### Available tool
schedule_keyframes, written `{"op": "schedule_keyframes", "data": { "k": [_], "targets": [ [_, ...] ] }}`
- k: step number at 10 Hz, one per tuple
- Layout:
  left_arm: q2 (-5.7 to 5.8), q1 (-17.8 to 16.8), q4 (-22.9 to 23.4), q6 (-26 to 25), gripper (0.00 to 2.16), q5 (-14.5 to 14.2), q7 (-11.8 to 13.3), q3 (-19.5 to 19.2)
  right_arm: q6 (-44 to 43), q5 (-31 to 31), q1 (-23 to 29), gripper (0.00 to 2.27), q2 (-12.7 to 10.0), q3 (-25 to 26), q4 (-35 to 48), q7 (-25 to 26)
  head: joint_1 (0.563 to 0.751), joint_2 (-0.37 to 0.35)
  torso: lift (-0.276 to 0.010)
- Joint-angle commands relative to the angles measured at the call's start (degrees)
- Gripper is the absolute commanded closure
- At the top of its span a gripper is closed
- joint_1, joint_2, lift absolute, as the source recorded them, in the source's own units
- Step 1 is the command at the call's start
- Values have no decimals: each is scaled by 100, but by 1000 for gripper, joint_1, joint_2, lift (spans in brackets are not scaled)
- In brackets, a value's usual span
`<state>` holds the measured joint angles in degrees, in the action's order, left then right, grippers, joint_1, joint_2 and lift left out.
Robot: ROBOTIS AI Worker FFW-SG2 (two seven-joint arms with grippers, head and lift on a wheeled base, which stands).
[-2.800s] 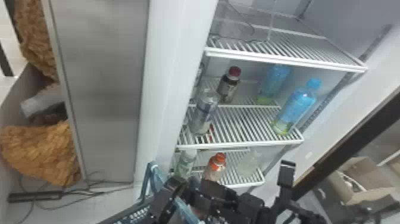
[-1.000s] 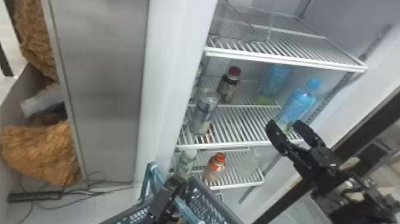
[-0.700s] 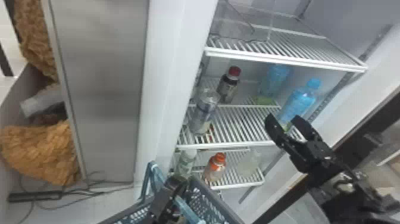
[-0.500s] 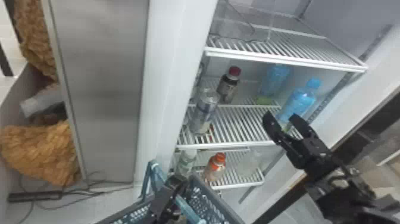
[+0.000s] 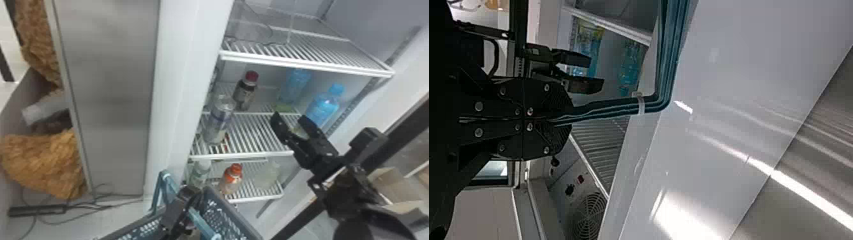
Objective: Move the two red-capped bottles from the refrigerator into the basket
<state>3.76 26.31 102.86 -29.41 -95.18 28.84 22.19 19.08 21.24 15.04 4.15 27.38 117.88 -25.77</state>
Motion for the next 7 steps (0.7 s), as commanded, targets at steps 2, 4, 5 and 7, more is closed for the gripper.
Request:
{"op": "schedule_keyframes", "data": {
  "k": [2, 4, 5, 7],
  "targets": [
    [2, -16, 0, -26, 1204, 0, -1, -3, -80, -113, -450, 96, 77, -259, -461, 99, 695, -350, 0],
    [2, -16, 0, -26, 1204, 0, -1, -3, -94, -250, -843, 93, 157, -453, -911, 178, 695, -350, 0],
    [2, -16, 0, -26, 1204, 0, -1, -3, -108, -308, -1054, 91, 192, -545, -1164, 213, 695, -350, 0],
    [10, -16, -14, -26, 1204, 0, -1, -3, -136, -433, -1392, 90, 253, -705, -1557, 292, 695, -350, 0]
  ]
}}
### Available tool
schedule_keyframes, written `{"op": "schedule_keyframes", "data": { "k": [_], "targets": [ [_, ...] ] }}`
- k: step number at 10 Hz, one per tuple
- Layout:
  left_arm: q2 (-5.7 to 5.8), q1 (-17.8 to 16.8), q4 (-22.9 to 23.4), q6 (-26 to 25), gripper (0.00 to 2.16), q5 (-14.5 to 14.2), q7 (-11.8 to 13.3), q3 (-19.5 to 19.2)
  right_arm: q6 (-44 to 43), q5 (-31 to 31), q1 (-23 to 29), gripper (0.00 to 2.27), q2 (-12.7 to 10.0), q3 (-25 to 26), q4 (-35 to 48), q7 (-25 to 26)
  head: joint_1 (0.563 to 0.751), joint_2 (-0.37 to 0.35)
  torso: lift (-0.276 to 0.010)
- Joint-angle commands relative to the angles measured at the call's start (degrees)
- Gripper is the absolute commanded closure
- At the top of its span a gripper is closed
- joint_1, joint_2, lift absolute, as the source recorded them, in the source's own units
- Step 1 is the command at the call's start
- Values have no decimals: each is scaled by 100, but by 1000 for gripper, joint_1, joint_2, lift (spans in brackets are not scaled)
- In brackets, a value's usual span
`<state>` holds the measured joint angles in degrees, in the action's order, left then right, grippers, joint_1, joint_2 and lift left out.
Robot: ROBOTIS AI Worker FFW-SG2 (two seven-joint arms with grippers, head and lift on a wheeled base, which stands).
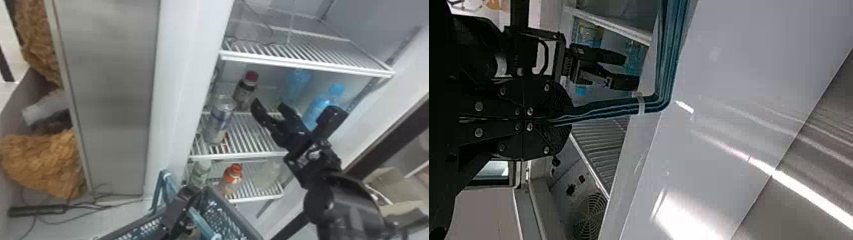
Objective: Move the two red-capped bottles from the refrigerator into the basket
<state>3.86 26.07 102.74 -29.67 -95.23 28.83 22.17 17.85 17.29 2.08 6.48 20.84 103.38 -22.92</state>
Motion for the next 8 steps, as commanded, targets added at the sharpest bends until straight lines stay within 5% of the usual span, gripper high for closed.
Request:
{"op": "schedule_keyframes", "data": {
  "k": [1, 8],
  "targets": [
    [0, -6, -2, 0, 1204, -6, 0, 0, -14, -106, -209, 90, 29, -96, -249, 50, 695, -350, 0],
    [18, 8, -2, 28, 1204, -29, 0, 0, 14, -449, -1109, 90, 187, -622, -1261, 173, 695, -350, 0]
  ]
}}
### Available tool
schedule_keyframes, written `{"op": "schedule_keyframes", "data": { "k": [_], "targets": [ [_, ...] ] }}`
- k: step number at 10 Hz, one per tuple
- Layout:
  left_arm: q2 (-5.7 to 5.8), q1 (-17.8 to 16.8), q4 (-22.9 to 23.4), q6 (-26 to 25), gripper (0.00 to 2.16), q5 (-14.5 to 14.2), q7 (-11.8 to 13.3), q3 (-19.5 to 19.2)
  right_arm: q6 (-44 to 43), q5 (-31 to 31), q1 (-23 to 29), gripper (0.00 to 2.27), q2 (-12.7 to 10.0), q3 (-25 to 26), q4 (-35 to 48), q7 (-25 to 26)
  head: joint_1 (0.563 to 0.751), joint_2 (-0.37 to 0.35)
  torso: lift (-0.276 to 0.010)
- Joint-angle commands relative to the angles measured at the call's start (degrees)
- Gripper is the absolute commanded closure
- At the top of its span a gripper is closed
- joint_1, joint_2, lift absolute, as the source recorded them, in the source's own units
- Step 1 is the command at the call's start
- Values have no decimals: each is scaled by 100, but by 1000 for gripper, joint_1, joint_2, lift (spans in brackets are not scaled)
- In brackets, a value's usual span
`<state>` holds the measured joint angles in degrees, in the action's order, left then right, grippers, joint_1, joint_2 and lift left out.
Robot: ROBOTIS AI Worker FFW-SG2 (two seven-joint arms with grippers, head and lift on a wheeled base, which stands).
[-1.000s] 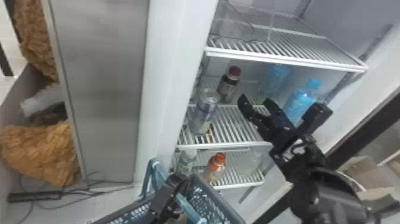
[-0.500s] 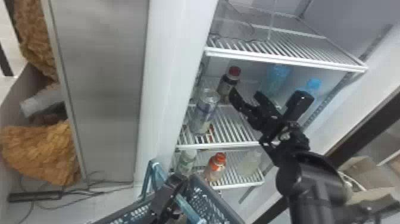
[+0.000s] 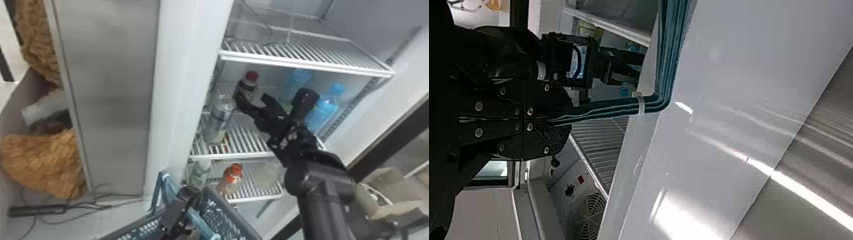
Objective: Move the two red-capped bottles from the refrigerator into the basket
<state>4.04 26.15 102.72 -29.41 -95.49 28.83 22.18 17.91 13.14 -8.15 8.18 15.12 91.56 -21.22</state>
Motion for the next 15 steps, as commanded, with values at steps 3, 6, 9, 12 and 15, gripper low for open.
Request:
{"op": "schedule_keyframes", "data": {
  "k": [3, 6, 9, 12, 15],
  "targets": [
    [9, -13, 0, -12, 1204, -3, 0, 10, 93, -183, -394, 90, 96, -232, -318, 57, 695, -350, 0],
    [9, -13, 0, 2, 1204, -15, 0, 10, 346, -457, -422, 90, 105, -243, -248, 136, 695, -350, 0],
    [9, -28, 0, 2, 1204, -15, 0, 10, 445, -686, -591, 292, 158, -243, -361, 153, 695, -350, 0],
    [9, -28, -14, 16, 1204, -15, 0, 10, 557, -686, -760, 1133, 237, -438, -600, 101, 695, -350, 0],
    [18, -28, -14, 30, 1204, -15, 0, 10, 543, -663, -535, 1274, 228, -426, -206, 101, 695, -350, 0]
  ]
}}
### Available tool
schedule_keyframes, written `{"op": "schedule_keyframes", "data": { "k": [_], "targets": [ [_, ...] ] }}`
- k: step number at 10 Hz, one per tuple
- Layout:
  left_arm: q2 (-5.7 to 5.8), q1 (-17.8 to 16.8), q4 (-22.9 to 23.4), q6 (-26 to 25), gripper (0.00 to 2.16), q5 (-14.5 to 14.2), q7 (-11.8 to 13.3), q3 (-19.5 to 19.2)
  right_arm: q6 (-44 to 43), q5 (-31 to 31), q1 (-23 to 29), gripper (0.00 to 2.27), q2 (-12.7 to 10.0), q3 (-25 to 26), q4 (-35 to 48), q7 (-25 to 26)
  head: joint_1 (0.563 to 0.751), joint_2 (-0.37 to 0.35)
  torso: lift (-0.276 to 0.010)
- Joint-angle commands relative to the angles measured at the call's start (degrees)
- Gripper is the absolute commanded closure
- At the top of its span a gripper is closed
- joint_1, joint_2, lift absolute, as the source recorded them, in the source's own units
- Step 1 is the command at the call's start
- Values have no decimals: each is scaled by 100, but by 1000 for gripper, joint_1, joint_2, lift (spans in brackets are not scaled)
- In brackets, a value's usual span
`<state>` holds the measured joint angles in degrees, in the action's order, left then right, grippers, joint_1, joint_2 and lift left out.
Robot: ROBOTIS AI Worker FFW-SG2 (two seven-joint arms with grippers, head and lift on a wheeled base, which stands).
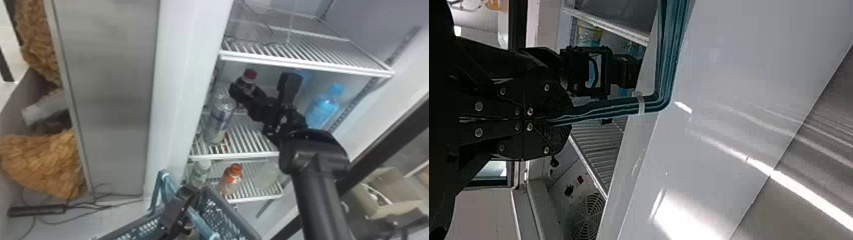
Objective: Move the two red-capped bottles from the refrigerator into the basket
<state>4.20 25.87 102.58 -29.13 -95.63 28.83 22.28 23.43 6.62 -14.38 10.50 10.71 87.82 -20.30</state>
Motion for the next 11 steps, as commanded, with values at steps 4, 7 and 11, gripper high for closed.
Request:
{"op": "schedule_keyframes", "data": {
  "k": [4, 7, 11],
  "targets": [
    [11, 0, 0, 16, 1204, -11, 0, 11, 427, 69, 917, 1276, -13, 357, 1617, -18, 695, -350, 0],
    [11, 0, 0, 2, 1204, -11, 0, 23, 863, 274, 1578, 1276, 14, 540, 2615, -106, 695, -350, 0],
    [20, 0, -14, -12, 1204, 0, -9, 23, 1468, 434, 2506, 1276, 14, 871, 3797, -220, 695, -350, 0]
  ]
}}
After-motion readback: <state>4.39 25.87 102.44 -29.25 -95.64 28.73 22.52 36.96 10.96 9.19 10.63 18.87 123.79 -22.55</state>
